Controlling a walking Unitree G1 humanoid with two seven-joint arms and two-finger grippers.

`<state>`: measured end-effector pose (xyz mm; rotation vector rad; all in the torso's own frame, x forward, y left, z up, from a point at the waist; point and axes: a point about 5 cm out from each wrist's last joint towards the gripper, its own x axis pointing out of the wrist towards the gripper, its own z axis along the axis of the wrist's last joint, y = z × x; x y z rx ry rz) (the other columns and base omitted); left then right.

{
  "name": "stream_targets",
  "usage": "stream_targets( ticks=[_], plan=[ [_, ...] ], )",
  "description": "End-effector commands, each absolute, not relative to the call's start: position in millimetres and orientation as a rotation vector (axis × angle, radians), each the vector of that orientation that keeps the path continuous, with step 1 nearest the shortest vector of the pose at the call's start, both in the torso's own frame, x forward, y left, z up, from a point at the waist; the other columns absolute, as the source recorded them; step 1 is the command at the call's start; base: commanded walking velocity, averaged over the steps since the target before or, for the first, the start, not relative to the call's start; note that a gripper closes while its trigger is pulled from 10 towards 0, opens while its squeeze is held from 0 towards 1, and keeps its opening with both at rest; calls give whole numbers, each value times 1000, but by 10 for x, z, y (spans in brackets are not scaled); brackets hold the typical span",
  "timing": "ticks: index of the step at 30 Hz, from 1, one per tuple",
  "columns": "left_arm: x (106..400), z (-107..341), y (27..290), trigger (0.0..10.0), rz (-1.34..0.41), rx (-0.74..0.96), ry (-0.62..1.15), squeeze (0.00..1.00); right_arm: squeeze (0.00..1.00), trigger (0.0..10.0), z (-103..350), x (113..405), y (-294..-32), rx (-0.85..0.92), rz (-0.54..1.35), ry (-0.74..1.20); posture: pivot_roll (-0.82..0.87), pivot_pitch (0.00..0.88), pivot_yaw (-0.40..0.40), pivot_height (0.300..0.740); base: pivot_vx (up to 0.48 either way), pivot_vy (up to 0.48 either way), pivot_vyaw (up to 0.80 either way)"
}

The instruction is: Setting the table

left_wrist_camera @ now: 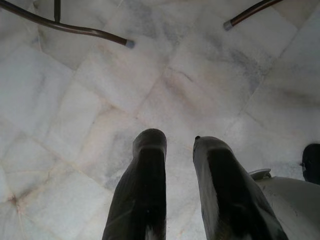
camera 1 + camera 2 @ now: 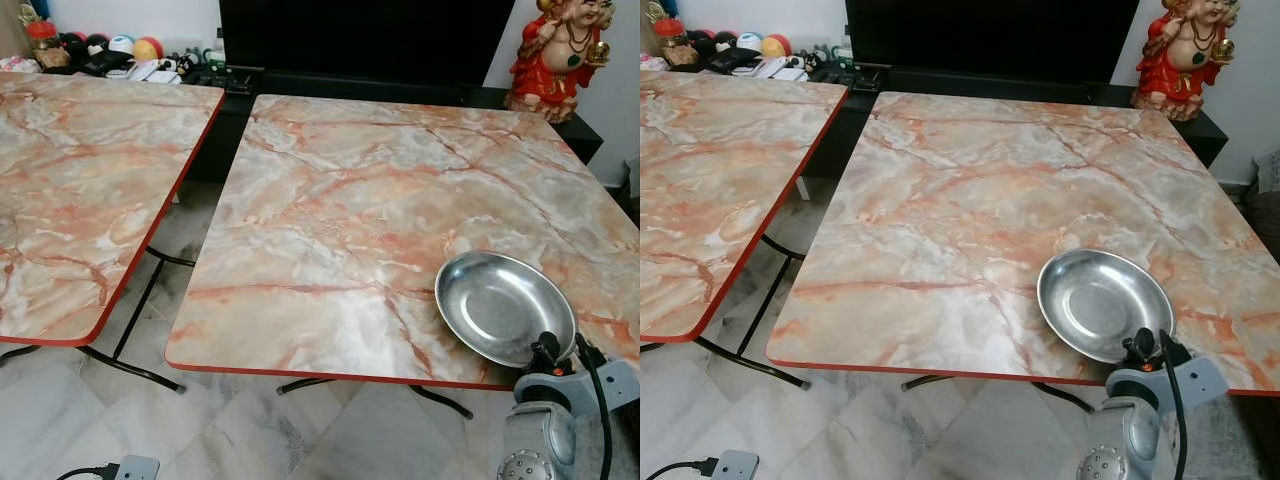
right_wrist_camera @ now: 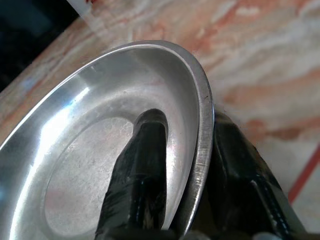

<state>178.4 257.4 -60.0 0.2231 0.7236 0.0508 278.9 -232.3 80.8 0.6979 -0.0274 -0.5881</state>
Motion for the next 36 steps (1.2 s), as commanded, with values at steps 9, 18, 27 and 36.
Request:
stream_targets(
  ticks=[9, 18, 27, 36],
  plan=[
    [1700, -644, 2574, 10000, 44, 231, 752, 0, 133, 10000, 805, 2724, -2364, 693, -621, -22, 62, 132, -76, 740, 0, 0, 0],
    [1691, -648, 2577, 10000, 43, 231, 756, 0, 784, 10000, 812, 2713, -2367, 695, -621, -26, 65, 131, -77, 740, 0, 0, 0],
    [1701, -648, 2559, 10000, 41, 230, 752, 0, 816, 10000, 834, 2701, -2378, 673, -627, -30, 62, 131, -79, 740, 0, 0, 0],
    [1691, -654, 2556, 10000, 39, 229, 756, 0, 0, 10000, 906, 2668, -2384, 628, -627, -62, 61, 132, -81, 740, 0, 0, 0]
  ],
)
